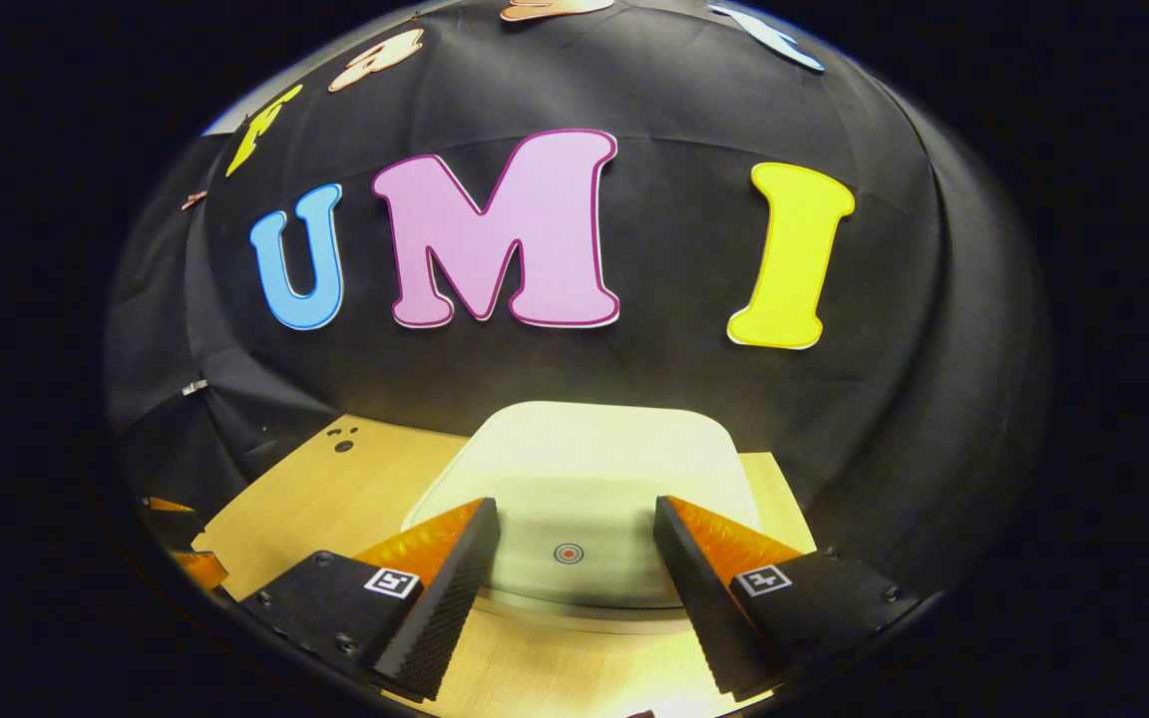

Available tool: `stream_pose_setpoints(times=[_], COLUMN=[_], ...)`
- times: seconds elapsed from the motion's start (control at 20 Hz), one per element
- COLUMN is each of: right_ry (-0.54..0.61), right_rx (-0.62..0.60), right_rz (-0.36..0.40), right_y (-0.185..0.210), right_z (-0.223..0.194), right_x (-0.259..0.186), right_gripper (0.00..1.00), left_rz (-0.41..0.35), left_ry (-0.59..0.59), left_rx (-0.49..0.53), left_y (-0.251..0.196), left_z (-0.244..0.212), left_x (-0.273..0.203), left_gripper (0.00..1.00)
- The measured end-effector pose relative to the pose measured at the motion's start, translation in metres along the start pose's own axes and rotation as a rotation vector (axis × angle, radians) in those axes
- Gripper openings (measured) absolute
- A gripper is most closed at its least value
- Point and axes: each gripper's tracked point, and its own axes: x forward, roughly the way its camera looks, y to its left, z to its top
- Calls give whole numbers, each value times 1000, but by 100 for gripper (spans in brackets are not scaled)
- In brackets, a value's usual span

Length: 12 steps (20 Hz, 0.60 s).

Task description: Press the lid of the desktop garbage bin to open it, pick up the crumpled paper on the desktop and throw it into the bin, then pick up the pop can on the desktop and drop it into the bin, and finally close the garbage bin lid.

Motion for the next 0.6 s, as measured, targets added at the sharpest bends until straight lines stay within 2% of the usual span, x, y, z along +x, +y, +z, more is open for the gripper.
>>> stream_pose_setpoints(times=[0.6], right_ry=[-64], right_rx=[38], right_rz=[-9], right_y=[-1], right_z=[-8], right_x=[-1], right_gripper=[99], left_rz=[-14], left_ry=[15], left_rx=[-29], left_y=[-6], left_z=[-7], left_x=[-1], left_gripper=[95])
